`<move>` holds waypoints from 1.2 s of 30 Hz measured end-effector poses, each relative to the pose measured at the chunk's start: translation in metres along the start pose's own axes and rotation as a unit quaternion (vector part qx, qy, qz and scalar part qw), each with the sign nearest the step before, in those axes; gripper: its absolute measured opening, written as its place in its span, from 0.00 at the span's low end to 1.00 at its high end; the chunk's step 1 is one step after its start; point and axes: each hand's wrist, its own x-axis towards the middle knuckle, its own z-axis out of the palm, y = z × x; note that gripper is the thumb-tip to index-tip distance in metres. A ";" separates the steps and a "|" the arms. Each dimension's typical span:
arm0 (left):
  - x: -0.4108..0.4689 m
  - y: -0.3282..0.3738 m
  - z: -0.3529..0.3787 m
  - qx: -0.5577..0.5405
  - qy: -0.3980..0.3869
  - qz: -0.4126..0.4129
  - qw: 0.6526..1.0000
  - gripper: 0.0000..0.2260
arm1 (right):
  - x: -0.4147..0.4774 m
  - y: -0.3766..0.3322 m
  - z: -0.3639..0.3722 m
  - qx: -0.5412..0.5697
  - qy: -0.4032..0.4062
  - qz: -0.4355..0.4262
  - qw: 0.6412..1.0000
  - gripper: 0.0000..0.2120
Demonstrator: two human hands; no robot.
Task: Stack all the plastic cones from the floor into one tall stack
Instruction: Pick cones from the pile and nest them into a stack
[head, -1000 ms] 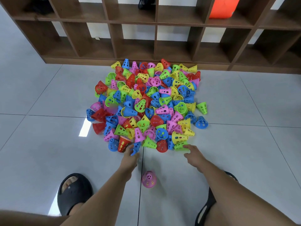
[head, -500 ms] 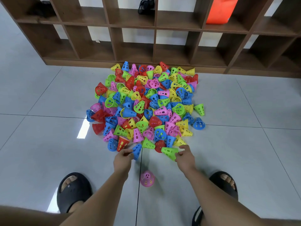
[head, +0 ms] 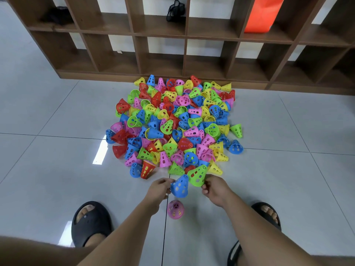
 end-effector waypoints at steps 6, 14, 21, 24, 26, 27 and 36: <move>-0.010 -0.010 0.000 0.052 -0.023 -0.003 0.998 0.12 | -0.013 0.012 0.003 -0.111 -0.104 0.076 0.985 0.12; -0.011 -0.032 -0.001 0.098 -0.031 -0.013 0.995 0.11 | -0.005 0.036 0.001 -0.308 -0.126 0.099 0.938 0.07; -0.001 -0.040 -0.016 0.107 -0.024 -0.030 0.993 0.10 | 0.003 0.045 -0.004 -0.396 -0.091 0.077 0.910 0.10; 0.006 -0.039 -0.027 0.105 -0.020 -0.041 0.993 0.10 | 0.009 0.038 -0.007 -0.406 -0.101 0.072 0.905 0.07; 0.010 -0.037 -0.031 0.095 -0.015 -0.046 0.994 0.10 | 0.010 0.031 -0.008 -0.404 -0.099 0.064 0.907 0.08; 0.011 -0.036 -0.033 0.087 -0.010 -0.047 0.995 0.10 | 0.012 0.026 -0.007 -0.402 -0.086 0.053 0.910 0.09; 0.037 -0.014 -0.027 0.061 0.011 0.021 0.998 0.13 | 0.045 -0.017 -0.028 -0.469 0.083 -0.078 0.876 0.23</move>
